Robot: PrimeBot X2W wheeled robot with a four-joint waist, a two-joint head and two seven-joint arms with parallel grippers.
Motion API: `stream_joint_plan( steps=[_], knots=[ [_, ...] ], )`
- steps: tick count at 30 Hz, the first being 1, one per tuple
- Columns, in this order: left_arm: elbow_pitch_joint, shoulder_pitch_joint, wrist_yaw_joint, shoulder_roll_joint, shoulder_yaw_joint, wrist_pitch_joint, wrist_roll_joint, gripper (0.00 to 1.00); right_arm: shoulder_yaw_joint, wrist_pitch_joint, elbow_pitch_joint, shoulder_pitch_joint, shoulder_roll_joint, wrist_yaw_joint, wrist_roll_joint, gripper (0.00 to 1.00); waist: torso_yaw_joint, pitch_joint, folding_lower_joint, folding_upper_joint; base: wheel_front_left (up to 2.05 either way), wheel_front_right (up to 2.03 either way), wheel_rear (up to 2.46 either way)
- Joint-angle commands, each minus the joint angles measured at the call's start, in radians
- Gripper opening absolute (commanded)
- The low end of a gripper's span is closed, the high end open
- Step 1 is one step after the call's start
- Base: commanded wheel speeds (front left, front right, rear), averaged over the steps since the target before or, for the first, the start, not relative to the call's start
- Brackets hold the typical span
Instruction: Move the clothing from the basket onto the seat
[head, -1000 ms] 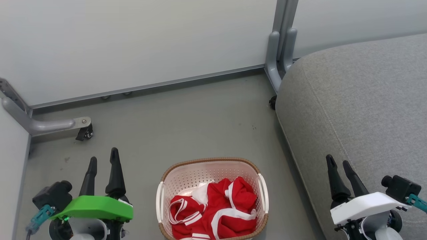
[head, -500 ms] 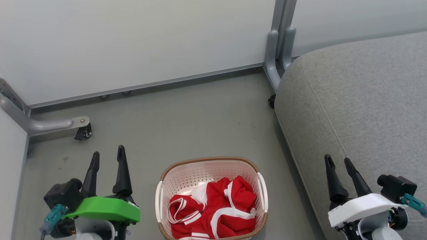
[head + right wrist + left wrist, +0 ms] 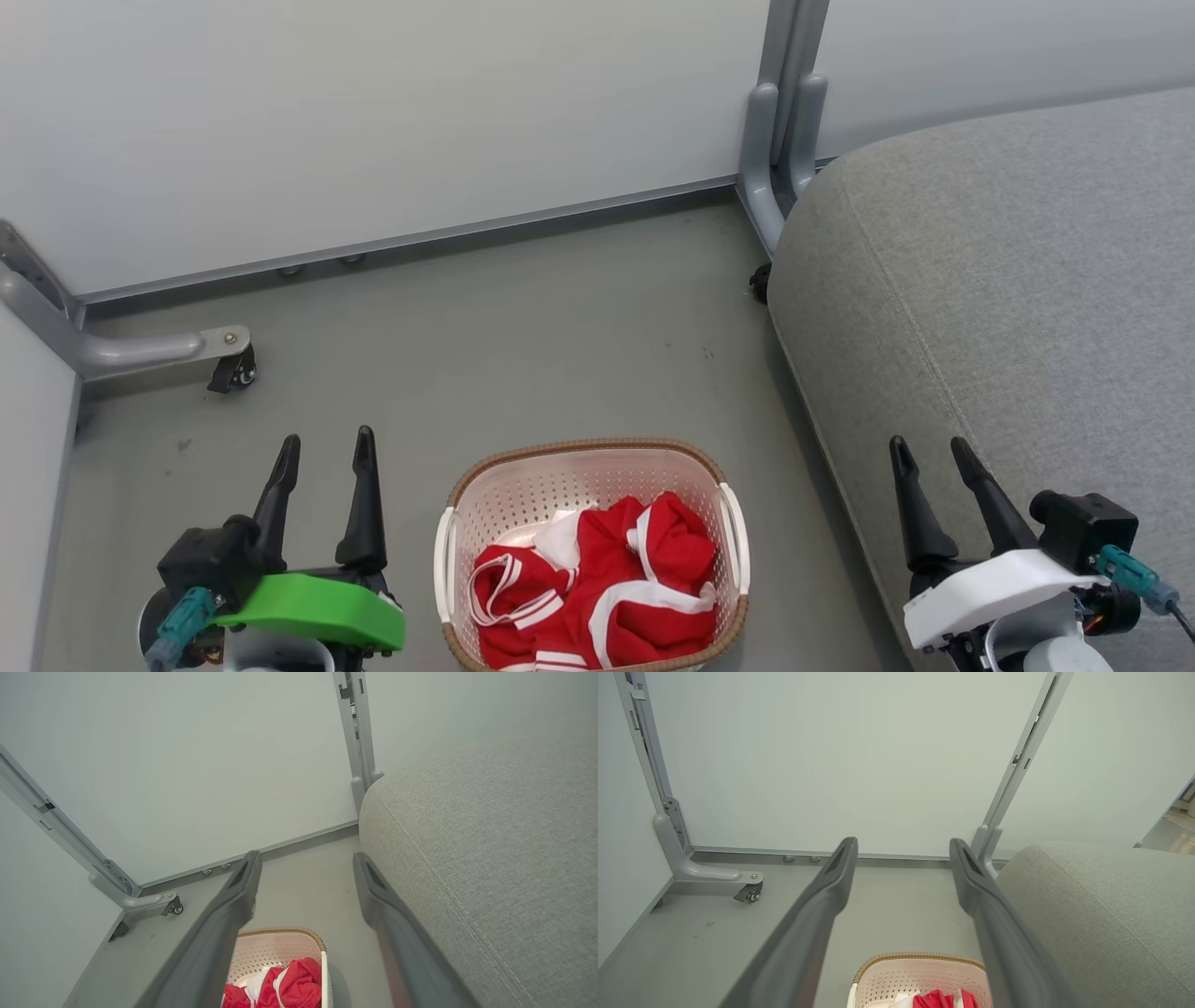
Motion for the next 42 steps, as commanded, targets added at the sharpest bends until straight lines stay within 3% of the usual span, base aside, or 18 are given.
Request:
stream_joint_plan(
  steps=[1, 32, 42],
  knots=[
    [0.003, 0.008, -0.01, -0.001, 0.002, -0.011, 0.027, 1.0, 0.002, -0.011, -0.005, 0.011, -0.006, 0.0, -0.027, 1.0, 0.002, -0.003, 0.0, 0.0018, 0.0, 0.0, 0.0],
    [0.034, 0.039, -0.042, -0.016, 0.013, -0.072, 0.289, 1.0, 0.006, -0.072, -0.022, 0.037, -0.008, 0.0, -0.248, 1.0, -0.01, -0.018, -0.0001, 0.0025, 0.0, 0.0, 0.0],
    [0.045, 0.05, -0.042, -0.018, 0.012, -0.079, 0.321, 1.0, 0.016, -0.08, -0.02, 0.05, -0.008, 0.0, -0.281, 1.0, -0.009, -0.025, -0.0001, 0.0026, 0.0, 0.0, 0.0]
  ],
)
